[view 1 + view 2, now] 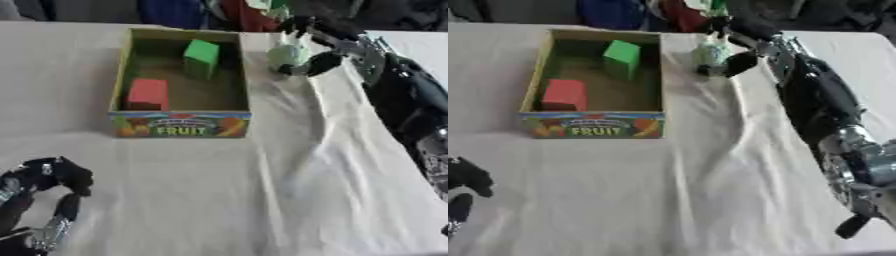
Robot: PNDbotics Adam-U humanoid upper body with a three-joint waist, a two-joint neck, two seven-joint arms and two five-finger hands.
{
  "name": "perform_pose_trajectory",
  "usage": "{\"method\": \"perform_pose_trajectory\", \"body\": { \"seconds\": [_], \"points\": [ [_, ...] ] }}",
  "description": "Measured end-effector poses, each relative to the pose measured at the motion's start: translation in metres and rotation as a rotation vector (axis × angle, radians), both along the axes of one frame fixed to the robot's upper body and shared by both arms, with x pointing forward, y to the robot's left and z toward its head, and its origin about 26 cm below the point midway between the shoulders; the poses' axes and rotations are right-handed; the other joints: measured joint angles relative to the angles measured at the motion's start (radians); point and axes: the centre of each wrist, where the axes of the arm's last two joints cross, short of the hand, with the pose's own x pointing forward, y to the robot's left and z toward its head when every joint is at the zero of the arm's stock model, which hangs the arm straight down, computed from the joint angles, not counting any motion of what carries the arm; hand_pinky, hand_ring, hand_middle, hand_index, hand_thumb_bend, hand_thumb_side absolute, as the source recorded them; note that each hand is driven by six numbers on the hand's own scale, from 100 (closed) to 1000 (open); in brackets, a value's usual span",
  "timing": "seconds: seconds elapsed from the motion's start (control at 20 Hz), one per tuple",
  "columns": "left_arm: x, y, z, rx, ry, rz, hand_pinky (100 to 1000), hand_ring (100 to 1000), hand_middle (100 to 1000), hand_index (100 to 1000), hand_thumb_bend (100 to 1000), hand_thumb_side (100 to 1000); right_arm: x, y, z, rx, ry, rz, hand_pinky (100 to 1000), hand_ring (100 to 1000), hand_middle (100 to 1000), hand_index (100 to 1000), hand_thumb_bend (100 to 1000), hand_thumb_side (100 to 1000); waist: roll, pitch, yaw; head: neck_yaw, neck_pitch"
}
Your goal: Pick up objects on the table and place them in the box.
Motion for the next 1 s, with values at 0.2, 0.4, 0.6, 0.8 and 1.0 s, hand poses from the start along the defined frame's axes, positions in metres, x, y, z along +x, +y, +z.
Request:
{"method": "perform_pose_trajectory", "body": {
  "seconds": [0.2, 0.4, 0.6, 0.8, 1.0],
  "points": [
    [0.000, -0.002, 0.001, 0.005, -0.005, -0.016, 590, 570, 584, 741, 100, 373, -0.003, -0.010, 0.002, 0.023, -0.015, -0.051, 708, 812, 842, 910, 376, 597, -0.002, 0.009, 0.023, -0.004, -0.009],
    [0.000, -0.004, 0.003, 0.008, -0.010, -0.026, 590, 570, 584, 741, 100, 372, -0.007, -0.018, 0.000, 0.037, -0.019, -0.094, 700, 803, 824, 900, 358, 583, -0.001, 0.017, 0.035, -0.006, -0.011],
    [0.000, -0.005, 0.003, 0.011, -0.011, -0.033, 590, 571, 584, 741, 100, 372, -0.008, -0.020, -0.001, 0.048, -0.036, -0.141, 683, 778, 782, 868, 333, 502, 0.000, 0.022, 0.037, -0.009, -0.013],
    [0.000, -0.006, 0.003, 0.013, -0.011, -0.037, 590, 571, 585, 741, 100, 373, -0.007, -0.019, -0.004, 0.025, -0.040, -0.201, 685, 768, 765, 838, 347, 465, 0.000, 0.025, 0.036, -0.009, -0.016],
    [0.000, -0.006, 0.004, 0.014, -0.014, -0.040, 590, 571, 585, 742, 100, 374, -0.005, -0.014, -0.008, -0.013, -0.045, -0.240, 668, 737, 733, 806, 351, 387, -0.001, 0.027, 0.031, -0.009, -0.016]
  ]
}}
